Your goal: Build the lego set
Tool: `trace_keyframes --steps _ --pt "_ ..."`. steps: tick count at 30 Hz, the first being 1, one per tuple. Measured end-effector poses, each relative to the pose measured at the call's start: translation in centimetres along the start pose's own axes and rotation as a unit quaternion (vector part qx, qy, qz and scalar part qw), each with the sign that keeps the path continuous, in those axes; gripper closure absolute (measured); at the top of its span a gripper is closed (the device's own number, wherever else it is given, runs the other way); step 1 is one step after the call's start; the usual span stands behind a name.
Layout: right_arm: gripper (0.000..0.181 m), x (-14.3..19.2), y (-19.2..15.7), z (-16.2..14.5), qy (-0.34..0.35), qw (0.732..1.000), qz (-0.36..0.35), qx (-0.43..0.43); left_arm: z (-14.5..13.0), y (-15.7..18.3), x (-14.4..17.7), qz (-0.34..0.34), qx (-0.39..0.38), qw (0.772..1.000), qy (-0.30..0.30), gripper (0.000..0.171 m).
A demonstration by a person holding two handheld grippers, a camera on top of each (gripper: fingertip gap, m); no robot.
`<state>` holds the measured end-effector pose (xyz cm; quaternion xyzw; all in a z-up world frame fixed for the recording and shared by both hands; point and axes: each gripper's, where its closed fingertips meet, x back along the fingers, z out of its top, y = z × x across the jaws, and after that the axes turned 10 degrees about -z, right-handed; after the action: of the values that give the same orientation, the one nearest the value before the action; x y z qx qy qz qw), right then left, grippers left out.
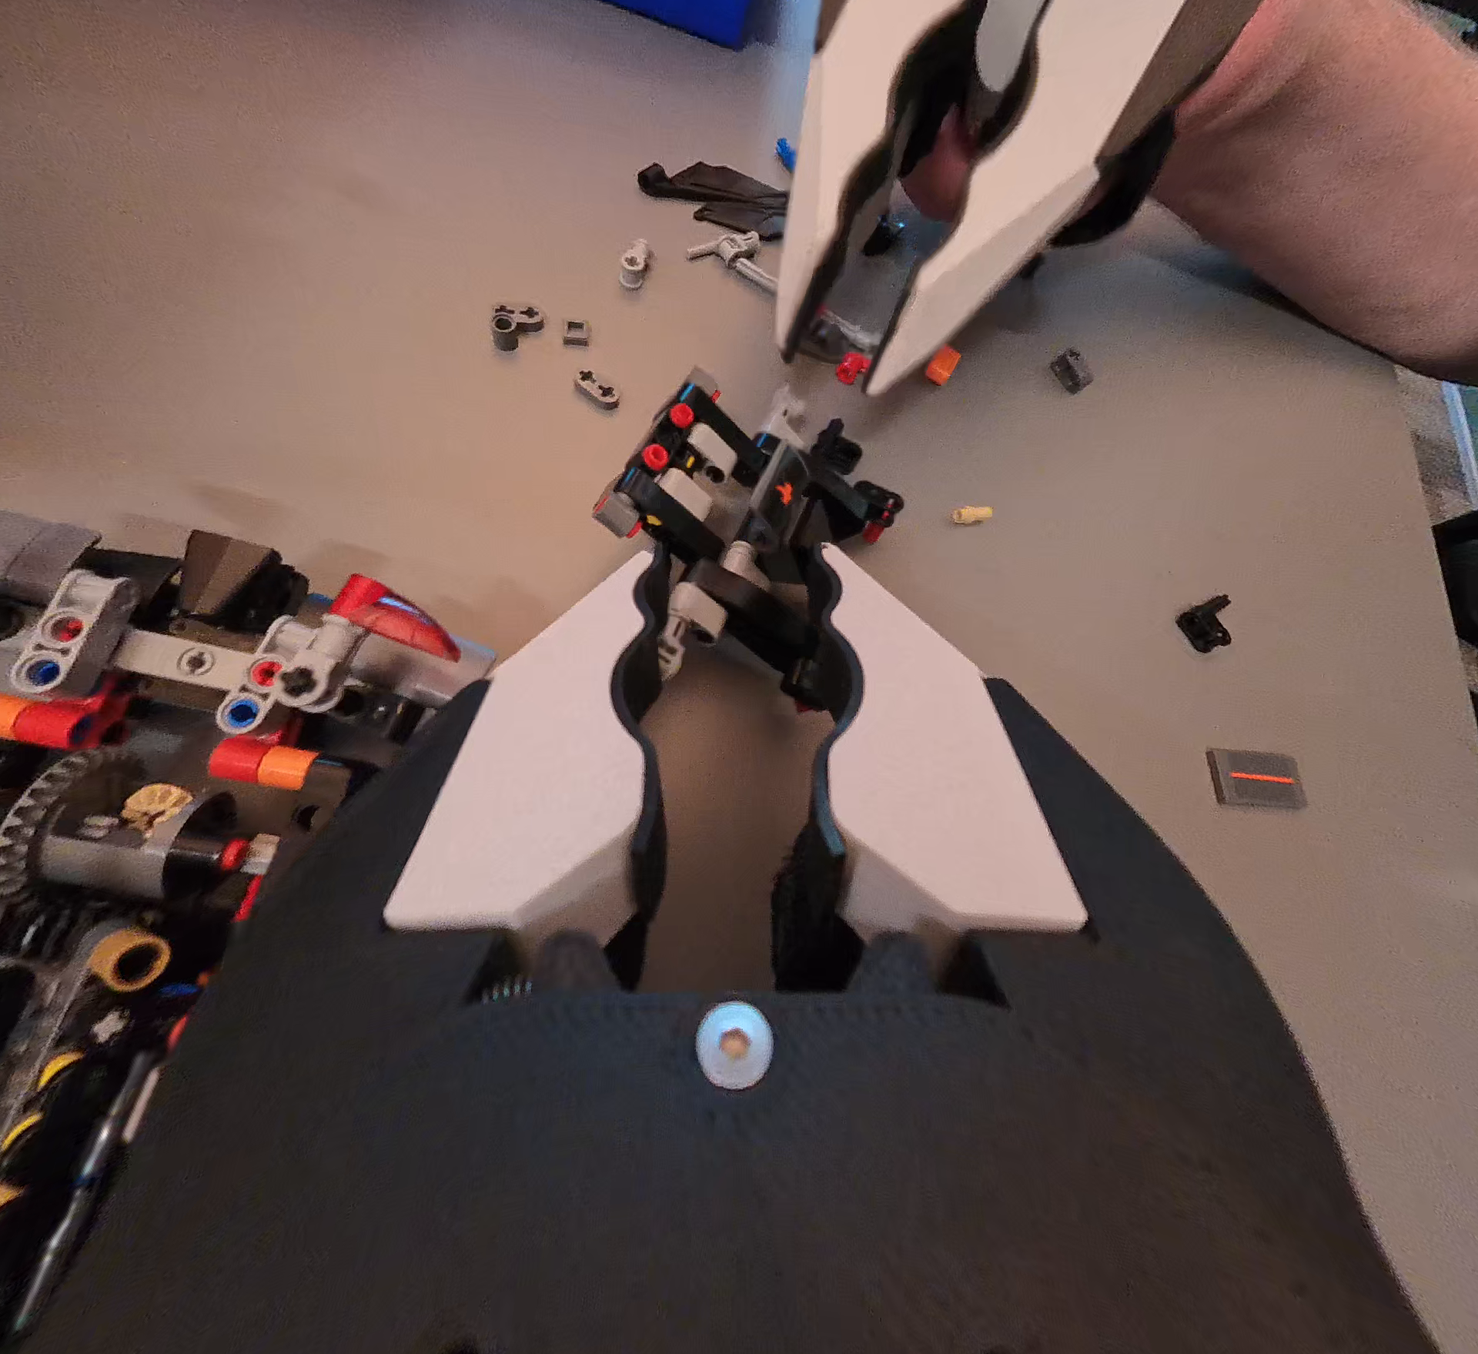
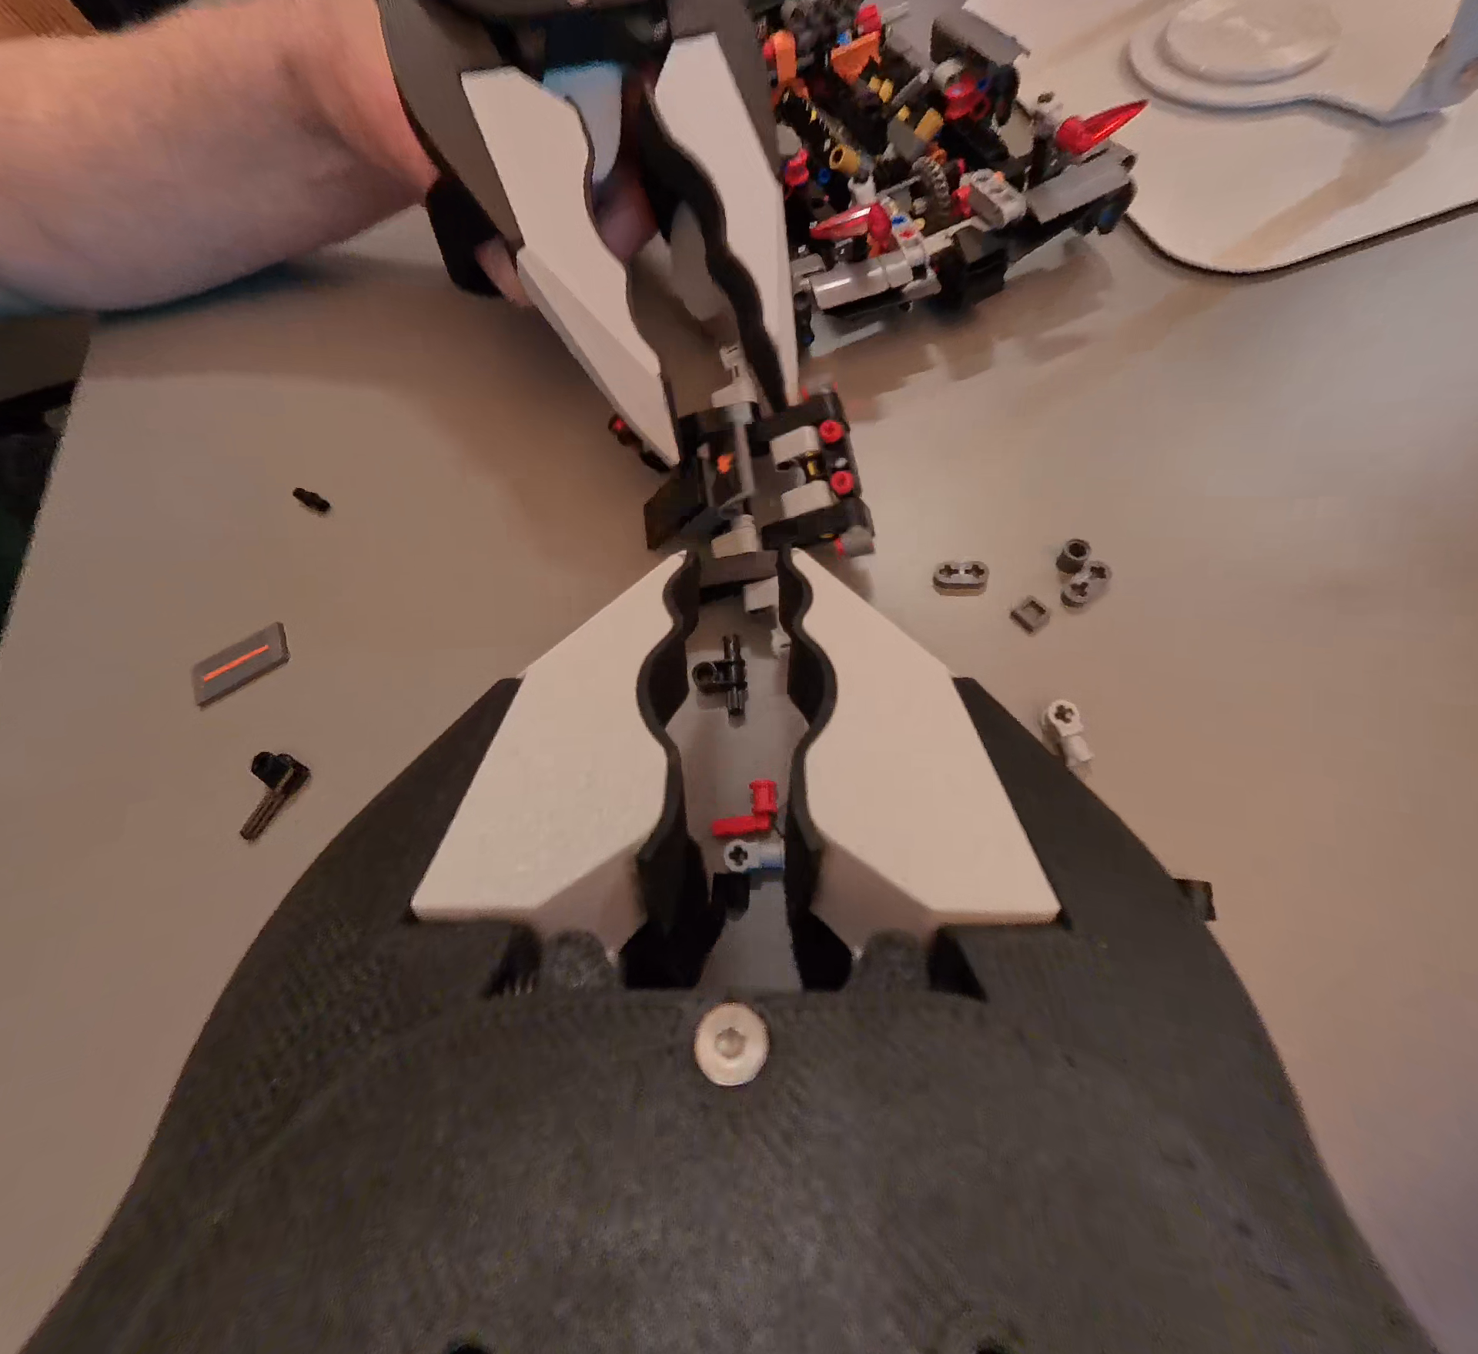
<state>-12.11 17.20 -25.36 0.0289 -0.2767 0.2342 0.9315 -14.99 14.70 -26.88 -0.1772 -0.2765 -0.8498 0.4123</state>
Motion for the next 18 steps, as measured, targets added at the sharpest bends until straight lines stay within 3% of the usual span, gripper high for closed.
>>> trace_keyframes --steps 6,10,13,18 --pt "0.166 -1.5 -0.9 -1.3 -0.042 0.998 -0.012 0.042 -0.4 -0.7 0.1 0.03 -0.01 0.999 -0.028 0.151" --pt "0.169 -0.8 0.0 -0.8 -0.024 0.999 -0.028 0.034 0.3 -0.5 0.4 0.039 -0.018 0.999 -0.013 0.141" --pt "0.169 -0.6 0.4 -0.6 -0.015 0.999 -0.034 0.035 0.7 -0.6 0.3 0.05 -0.022 0.998 -0.006 0.143" --pt "0.168 -0.5 0.2 -0.3 -0.006 0.998 -0.038 0.046 1.0 -0.3 1.5 0.132 -0.051 0.99 -0.014 0.14"
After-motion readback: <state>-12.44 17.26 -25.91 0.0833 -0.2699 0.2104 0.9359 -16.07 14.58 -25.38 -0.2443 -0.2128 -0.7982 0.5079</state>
